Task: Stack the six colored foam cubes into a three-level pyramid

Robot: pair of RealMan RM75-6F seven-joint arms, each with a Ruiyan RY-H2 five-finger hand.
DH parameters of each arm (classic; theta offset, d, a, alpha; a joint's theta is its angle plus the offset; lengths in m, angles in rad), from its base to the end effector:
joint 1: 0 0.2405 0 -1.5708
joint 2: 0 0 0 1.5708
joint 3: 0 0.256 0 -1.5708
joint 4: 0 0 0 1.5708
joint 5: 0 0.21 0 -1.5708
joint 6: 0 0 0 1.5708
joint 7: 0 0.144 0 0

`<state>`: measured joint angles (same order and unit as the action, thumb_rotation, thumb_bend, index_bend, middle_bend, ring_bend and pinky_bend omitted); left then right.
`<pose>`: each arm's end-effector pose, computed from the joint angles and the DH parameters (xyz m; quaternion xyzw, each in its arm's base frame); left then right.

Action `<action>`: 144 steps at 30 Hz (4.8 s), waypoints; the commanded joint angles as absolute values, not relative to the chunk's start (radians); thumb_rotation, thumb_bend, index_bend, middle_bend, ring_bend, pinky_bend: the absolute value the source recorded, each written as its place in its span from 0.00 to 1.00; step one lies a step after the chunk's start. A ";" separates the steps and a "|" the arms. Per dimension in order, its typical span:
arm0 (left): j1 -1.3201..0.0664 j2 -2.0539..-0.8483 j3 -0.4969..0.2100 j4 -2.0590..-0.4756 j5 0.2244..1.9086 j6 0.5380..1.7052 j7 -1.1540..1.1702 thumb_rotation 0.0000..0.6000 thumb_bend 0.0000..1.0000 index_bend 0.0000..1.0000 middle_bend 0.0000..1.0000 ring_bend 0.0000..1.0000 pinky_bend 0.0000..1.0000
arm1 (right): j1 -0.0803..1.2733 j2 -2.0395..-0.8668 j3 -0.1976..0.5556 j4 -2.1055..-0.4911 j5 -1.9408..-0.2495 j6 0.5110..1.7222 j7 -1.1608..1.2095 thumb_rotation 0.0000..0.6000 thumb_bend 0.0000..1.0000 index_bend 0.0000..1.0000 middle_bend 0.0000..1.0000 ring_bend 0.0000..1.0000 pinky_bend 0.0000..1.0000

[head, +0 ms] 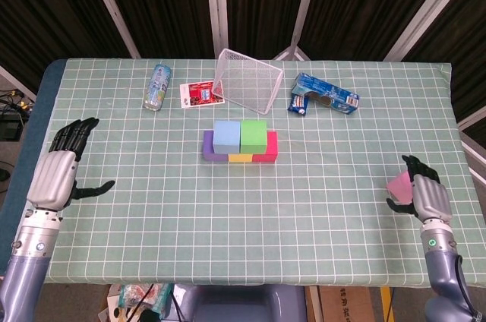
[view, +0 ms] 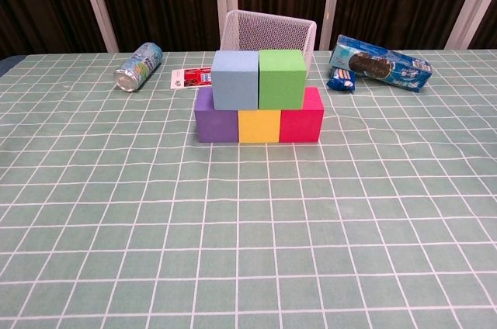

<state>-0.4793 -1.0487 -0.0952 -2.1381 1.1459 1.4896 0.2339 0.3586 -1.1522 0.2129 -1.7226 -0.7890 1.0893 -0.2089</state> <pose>-0.1649 0.2558 0.1557 -0.5690 -0.4337 -0.4808 0.5070 -0.3064 -0.2742 0.1248 0.5038 -0.5664 0.2920 0.5832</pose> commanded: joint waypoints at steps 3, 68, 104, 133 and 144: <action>-0.469 -1.041 -0.107 -2.147 1.152 1.476 0.235 1.00 0.11 0.00 0.04 0.02 0.05 | 0.410 -1.177 0.220 -1.649 -0.671 1.026 -0.267 1.00 0.26 0.00 0.00 0.00 0.00; -0.418 -1.028 -0.197 -2.161 1.142 1.379 0.249 1.00 0.11 0.00 0.04 0.02 0.05 | 0.641 -0.828 0.375 -1.930 -0.693 0.869 -0.331 1.00 0.25 0.00 0.44 0.32 0.00; -0.417 -1.006 -0.217 -2.136 1.100 1.315 0.189 1.00 0.11 0.00 0.04 0.02 0.05 | 1.346 -1.046 0.208 -1.676 -0.390 0.589 -0.548 1.00 0.25 0.00 0.44 0.32 0.00; -0.422 -1.000 -0.233 -2.106 1.052 1.292 0.166 1.00 0.11 0.00 0.04 0.02 0.05 | 1.497 -1.205 0.143 -1.487 -0.293 0.564 -0.410 1.00 0.25 0.00 0.44 0.32 0.00; -0.421 -0.996 -0.236 -2.099 1.043 1.285 0.157 1.00 0.11 0.00 0.04 0.02 0.05 | 1.520 -1.227 0.117 -1.451 -0.272 0.554 -0.388 1.00 0.25 0.00 0.44 0.32 0.00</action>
<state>-0.4209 -0.9960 -0.2356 -2.0986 1.0428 1.2853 0.1568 1.5192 -1.2264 0.1182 -1.4514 -0.2729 0.5543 -0.3885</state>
